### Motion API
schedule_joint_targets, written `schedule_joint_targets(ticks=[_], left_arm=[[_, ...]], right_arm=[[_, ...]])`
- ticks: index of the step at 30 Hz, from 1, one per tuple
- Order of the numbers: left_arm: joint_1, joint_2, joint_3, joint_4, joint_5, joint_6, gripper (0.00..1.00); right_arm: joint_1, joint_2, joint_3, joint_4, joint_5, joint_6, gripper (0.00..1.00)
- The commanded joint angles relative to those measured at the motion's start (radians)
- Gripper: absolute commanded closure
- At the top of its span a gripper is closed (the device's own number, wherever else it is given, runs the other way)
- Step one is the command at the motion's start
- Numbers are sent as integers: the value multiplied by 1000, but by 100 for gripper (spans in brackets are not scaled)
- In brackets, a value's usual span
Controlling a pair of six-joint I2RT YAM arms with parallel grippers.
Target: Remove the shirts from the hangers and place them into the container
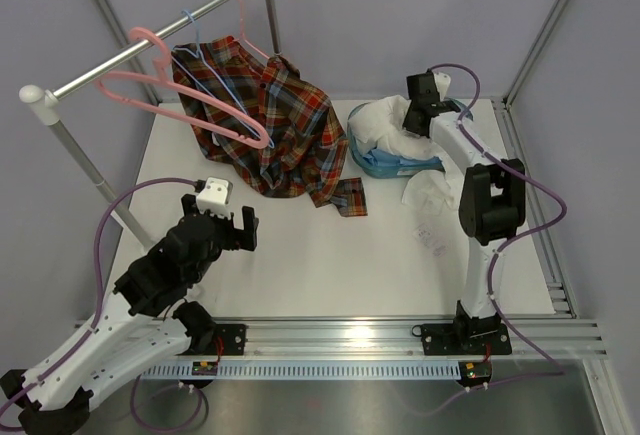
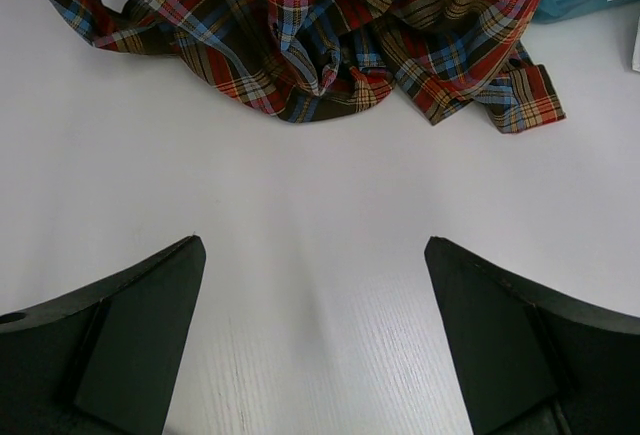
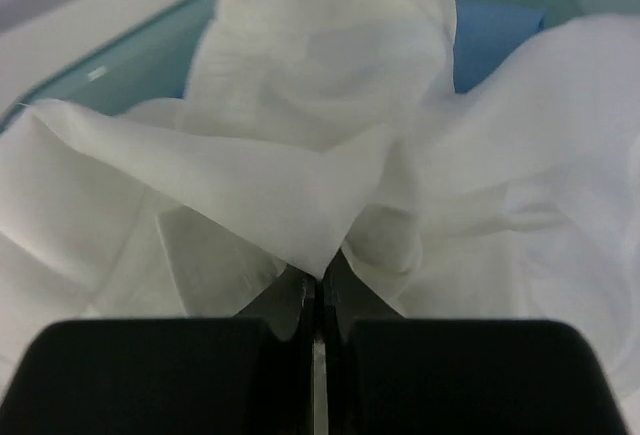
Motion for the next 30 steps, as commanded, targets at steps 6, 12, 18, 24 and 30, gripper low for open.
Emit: schedule_joint_targets(ticks=[6, 12, 18, 24, 30], left_arm=[[13, 17, 6, 28, 16, 14, 1], [18, 18, 6, 29, 19, 14, 1], [18, 13, 4, 28, 22, 16, 1], [18, 6, 3, 29, 31, 14, 1], [19, -6, 1, 29, 41, 13, 1]], right_arm=[[-99, 65, -73, -107, -178, 106, 100], [-110, 18, -113, -69, -195, 89, 94], [-110, -206, -198, -8, -163, 51, 66], [-110, -407, -290, 12, -137, 35, 47], [-165, -588, -475, 32, -132, 106, 28]])
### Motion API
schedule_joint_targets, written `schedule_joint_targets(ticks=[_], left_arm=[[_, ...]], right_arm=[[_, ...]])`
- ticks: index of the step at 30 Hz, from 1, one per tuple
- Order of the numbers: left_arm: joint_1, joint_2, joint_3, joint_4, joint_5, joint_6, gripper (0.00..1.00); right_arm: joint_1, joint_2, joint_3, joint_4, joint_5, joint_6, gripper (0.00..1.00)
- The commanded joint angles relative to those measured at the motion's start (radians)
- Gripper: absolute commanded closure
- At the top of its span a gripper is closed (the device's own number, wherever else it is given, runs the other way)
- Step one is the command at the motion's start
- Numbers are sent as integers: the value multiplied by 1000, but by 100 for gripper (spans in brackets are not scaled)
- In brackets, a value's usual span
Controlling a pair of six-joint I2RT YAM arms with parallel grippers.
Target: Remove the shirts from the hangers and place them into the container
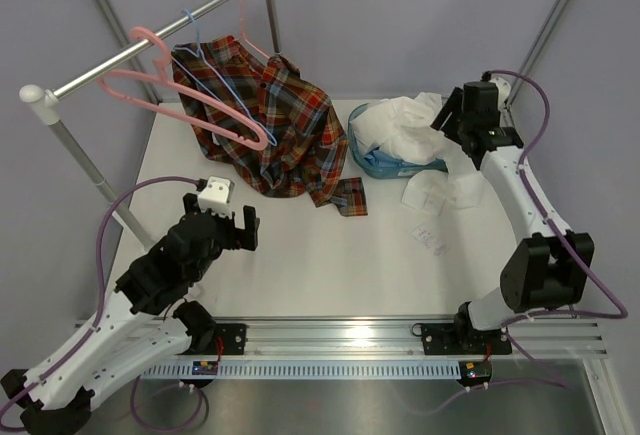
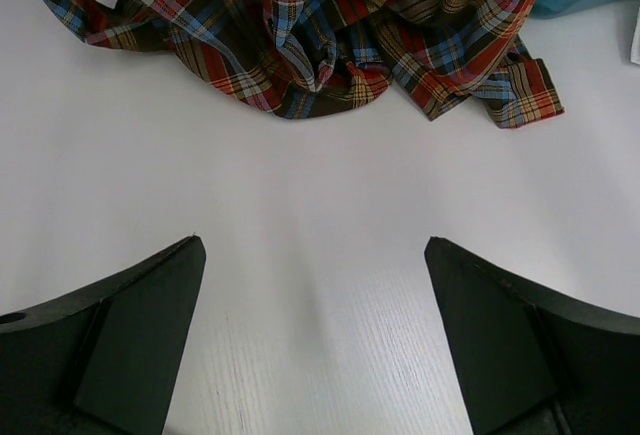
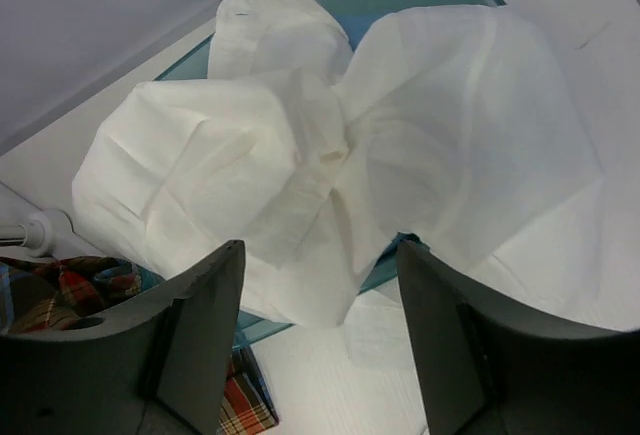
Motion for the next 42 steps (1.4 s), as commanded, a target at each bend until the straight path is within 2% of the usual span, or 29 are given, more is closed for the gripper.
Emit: schedule_joint_targets(ticks=[1, 6, 12, 18, 21, 27, 31, 35, 36, 38, 39, 41, 42], left_arm=[[6, -17, 1, 28, 20, 9, 1], [6, -29, 1, 28, 22, 6, 1], [8, -41, 1, 29, 38, 4, 1], [9, -41, 1, 29, 40, 4, 1], [9, -44, 0, 28, 40, 4, 1], [9, -44, 0, 29, 32, 7, 1], [9, -38, 0, 29, 34, 9, 1], [9, -34, 0, 29, 35, 10, 1], [9, -34, 0, 28, 35, 10, 1], [9, -35, 0, 29, 32, 9, 1], [9, -35, -2, 28, 31, 9, 1], [9, -34, -2, 29, 31, 9, 1], [9, -35, -2, 28, 29, 9, 1]], right_arm=[[-55, -93, -127, -3, 11, 74, 27], [-220, -241, -403, 101, -86, 197, 18], [-387, -277, -616, 217, -246, 305, 14], [-431, -157, -686, 381, -369, 389, 13], [-436, -108, -713, 490, -373, 418, 13], [-436, -10, -700, 543, -399, 454, 13], [-436, 4, -693, 563, -400, 458, 18], [-436, 27, -673, 564, -406, 458, 35], [-438, 27, -672, 566, -402, 460, 47], [-436, 34, -667, 569, -396, 458, 62], [-436, 37, -664, 569, -394, 457, 75], [-436, 44, -658, 566, -394, 451, 88], [-436, 45, -657, 566, -396, 443, 100]])
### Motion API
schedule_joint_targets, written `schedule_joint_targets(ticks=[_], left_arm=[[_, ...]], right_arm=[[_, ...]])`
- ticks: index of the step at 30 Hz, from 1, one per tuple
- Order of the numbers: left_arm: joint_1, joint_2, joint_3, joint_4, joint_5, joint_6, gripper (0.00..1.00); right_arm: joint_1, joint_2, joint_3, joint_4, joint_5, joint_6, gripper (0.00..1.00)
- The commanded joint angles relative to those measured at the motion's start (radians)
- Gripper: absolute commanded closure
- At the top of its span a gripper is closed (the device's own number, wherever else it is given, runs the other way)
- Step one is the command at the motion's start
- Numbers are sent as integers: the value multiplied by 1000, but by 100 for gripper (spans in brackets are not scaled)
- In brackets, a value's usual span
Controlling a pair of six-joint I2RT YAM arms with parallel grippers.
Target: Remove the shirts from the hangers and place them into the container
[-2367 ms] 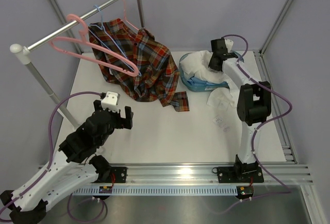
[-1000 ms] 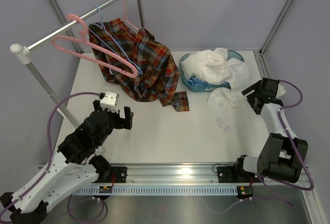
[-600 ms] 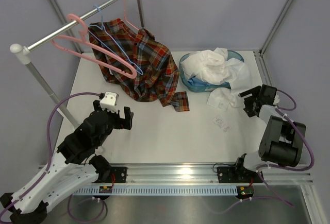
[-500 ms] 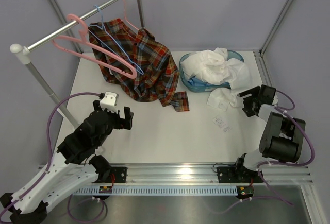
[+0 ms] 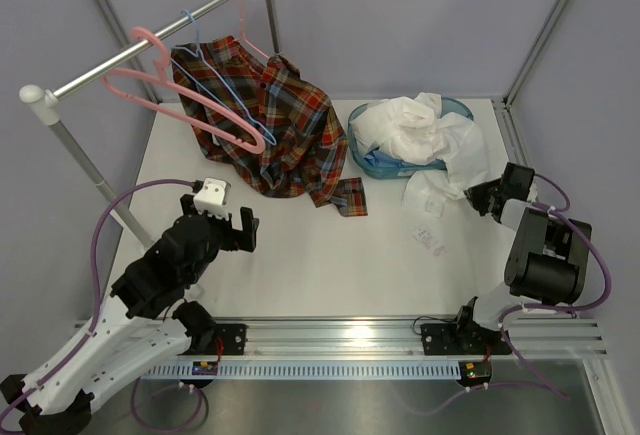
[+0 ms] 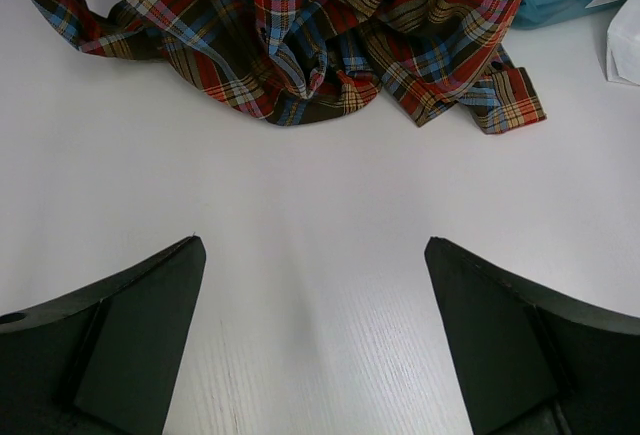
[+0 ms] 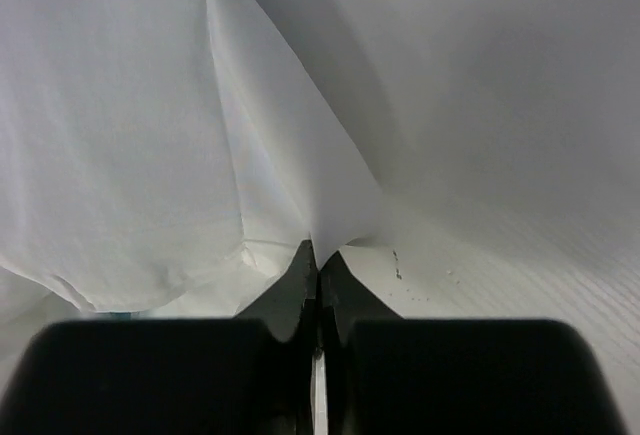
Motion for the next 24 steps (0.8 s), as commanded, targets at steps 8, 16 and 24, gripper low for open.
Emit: schedule_joint_targets(ticks=[8, 16, 24], left_arm=[[6, 13, 0, 28, 6, 9, 1], [15, 26, 3, 28, 10, 10, 1], [17, 32, 3, 28, 10, 10, 1]], right_arm=[[0, -200, 112, -28, -16, -77, 100], [72, -217, 475, -191, -24, -135, 100], [216, 31, 893, -247, -55, -286, 100]])
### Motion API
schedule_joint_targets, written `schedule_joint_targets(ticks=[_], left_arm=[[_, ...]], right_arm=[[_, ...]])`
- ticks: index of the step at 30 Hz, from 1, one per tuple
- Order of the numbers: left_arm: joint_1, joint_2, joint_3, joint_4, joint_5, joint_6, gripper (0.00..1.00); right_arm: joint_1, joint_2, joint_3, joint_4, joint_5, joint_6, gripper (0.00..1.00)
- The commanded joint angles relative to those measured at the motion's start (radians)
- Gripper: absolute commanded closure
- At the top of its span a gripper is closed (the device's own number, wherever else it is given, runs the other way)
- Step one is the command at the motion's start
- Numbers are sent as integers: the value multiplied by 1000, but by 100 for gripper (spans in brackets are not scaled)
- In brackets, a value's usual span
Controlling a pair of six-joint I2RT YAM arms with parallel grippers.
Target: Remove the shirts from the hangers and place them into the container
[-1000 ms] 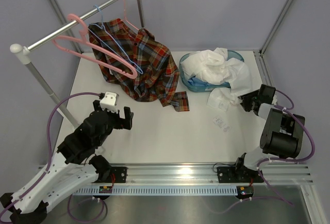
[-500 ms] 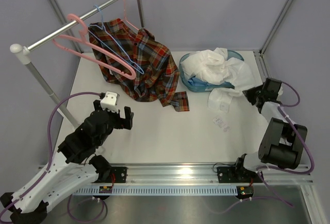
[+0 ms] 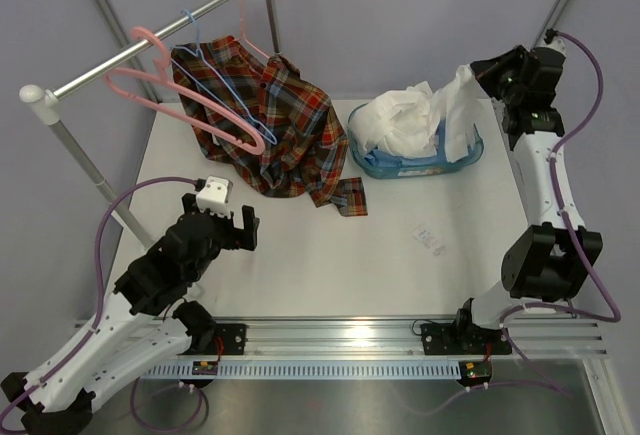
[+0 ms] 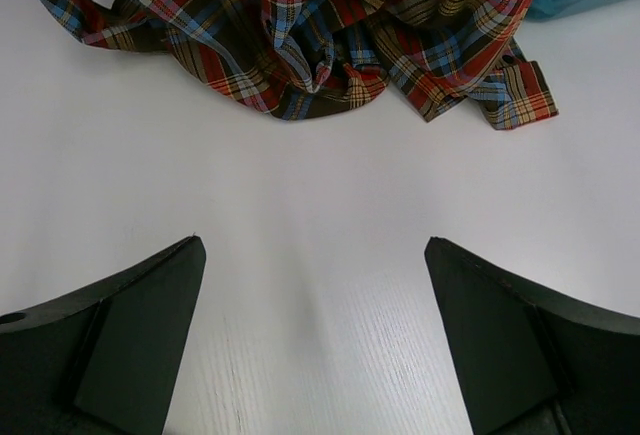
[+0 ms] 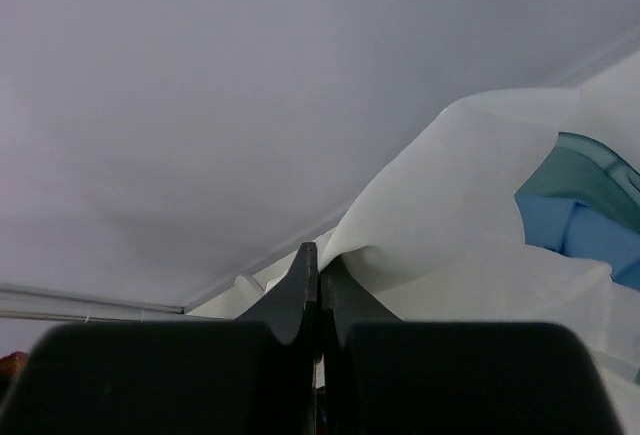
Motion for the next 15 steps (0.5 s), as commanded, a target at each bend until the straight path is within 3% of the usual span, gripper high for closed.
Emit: schedule_joint_targets(ticks=[1, 7, 15], left_arm=[[6, 10, 3, 27, 12, 10, 1], [9, 9, 3, 27, 10, 10, 1], [10, 13, 4, 27, 13, 12, 1]], right_arm=[[84, 96, 154, -43, -36, -108, 100], [161, 336, 313, -161, -17, -209, 100], [162, 461, 153, -201, 100, -209, 100]])
